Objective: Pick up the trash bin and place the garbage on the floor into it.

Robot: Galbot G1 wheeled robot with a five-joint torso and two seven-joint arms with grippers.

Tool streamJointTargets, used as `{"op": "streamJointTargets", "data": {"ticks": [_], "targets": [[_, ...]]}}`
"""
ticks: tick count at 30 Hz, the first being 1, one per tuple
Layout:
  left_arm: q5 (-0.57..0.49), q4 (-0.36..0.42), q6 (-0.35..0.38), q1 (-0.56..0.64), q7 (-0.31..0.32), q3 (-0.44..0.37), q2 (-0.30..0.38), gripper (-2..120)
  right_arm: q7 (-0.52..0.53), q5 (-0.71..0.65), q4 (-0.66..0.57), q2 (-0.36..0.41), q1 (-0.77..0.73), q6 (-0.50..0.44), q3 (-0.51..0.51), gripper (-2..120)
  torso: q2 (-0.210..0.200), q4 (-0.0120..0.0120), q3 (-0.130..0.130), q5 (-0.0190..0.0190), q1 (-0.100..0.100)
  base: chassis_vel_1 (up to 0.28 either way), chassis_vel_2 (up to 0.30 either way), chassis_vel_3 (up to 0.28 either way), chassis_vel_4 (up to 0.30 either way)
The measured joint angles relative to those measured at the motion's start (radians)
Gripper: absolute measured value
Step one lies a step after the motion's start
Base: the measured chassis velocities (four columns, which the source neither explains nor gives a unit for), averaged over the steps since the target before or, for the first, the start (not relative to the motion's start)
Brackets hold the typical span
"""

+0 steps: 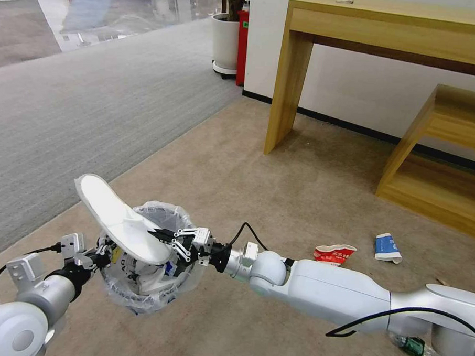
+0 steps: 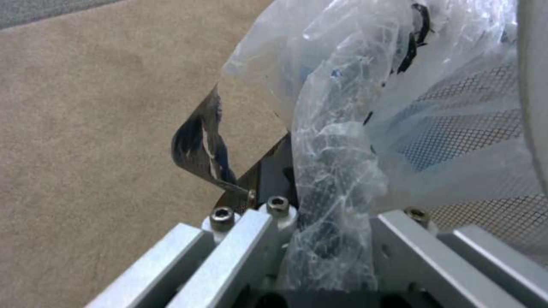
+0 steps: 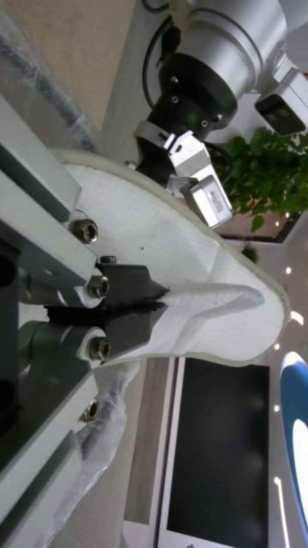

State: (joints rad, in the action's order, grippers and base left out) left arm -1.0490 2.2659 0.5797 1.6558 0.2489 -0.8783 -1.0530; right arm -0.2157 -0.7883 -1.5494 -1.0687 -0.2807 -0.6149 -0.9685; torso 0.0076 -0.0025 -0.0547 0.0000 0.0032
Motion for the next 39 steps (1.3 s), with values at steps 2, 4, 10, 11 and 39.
{"op": "streamJointTargets", "data": {"ticks": [2, 4, 10, 11, 39], "targets": [[-0.001, 0.0, 0.0, 0.0, 0.0, 0.0, 0.0, 1, 0.0, 0.002, 0.002, 0.0, 0.0, 0.0, -0.001, 0, 0.0, 0.0, 0.0, 0.0, 0.0, 0.0, 0.0, 0.0, 0.0], [-0.001, 0.002, 0.0, 0.0, 0.001, 0.0, -0.001, 1, 0.0, 0.005, 0.006, -0.002, -0.002, 0.0, -0.003, 0, 0.0, 0.0, 0.0, 0.0, 0.0, 0.0, 0.0, 0.0, 0.0], [-0.002, 0.001, 0.0, -0.003, 0.001, 0.001, 0.0, 1, 0.001, 0.007, 0.007, -0.003, -0.004, 0.0, -0.004, 0, 0.0, 0.0, 0.0, 0.0, 0.0, 0.0, 0.0, 0.0, 0.0], [-0.003, -0.001, 0.0, -0.004, 0.001, 0.001, 0.0, 1, 0.001, 0.007, 0.007, -0.002, -0.005, 0.0, -0.004, 0, 0.0, 0.0, 0.0, 0.0, 0.0, 0.0, 0.0, 0.0, 0.0], [-0.026, -0.018, 0.0, -0.024, 0.004, 0.003, 0.012, 1, 0.002, 0.018, 0.019, -0.01, -0.004, 0.0, -0.001, 71, 0.0, 0.0, 0.0, -0.0002, 0.0, 0.0, 0.0, 0.0, 0.0]]}}
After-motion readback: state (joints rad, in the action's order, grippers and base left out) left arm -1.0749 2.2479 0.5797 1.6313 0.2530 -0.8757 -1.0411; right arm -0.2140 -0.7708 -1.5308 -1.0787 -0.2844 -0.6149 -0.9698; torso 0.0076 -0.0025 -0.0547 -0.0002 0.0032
